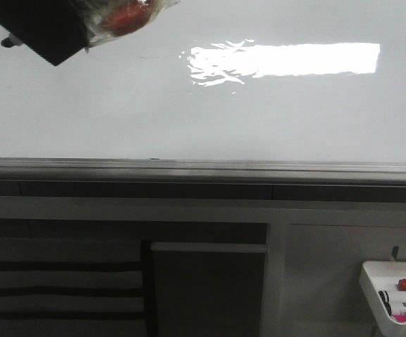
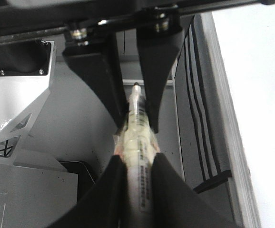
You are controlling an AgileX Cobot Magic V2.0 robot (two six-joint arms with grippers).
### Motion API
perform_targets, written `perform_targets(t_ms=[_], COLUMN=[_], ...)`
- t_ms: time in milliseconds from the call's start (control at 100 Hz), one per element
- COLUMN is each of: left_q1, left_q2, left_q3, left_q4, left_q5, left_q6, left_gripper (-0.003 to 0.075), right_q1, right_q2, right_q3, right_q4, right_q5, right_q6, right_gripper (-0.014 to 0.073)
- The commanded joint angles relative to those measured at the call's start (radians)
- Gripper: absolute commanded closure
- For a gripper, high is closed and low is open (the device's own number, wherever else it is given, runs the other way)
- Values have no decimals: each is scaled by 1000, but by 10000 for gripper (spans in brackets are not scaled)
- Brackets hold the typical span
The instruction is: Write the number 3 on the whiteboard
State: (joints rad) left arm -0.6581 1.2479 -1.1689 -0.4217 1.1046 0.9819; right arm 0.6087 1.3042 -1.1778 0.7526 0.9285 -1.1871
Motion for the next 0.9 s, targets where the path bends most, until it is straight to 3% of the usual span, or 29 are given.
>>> perform_targets(t_ms=[0,430,500,630,720,890], left_q1=[-9,-9,-9,-9,-9,-9], left_q2=[-24,-24,-24,-24,-24,-24], left_q3=[-35,-35,-35,-35,-35,-35], left_q4=[-38,-38,-35,-35,-35,-35], left_q5=[-31,-53,-62,-68,-97,-138], left_q6=[-7,-28,-28,-28,-28,-28], left_gripper=[739,721,654,421,311,303], right_q1=[3,3,3,3,3,3], right_q2=[-21,-21,-21,-21,-21,-28], right_q3=[-37,-37,-37,-37,-37,-41], right_q4=[39,39,39,39,39,20], right_q5=[-24,-24,-24,-24,-24,-28], right_q6=[-10,-10,-10,-10,-10,11], right_gripper=[594,595,598,670,671,665])
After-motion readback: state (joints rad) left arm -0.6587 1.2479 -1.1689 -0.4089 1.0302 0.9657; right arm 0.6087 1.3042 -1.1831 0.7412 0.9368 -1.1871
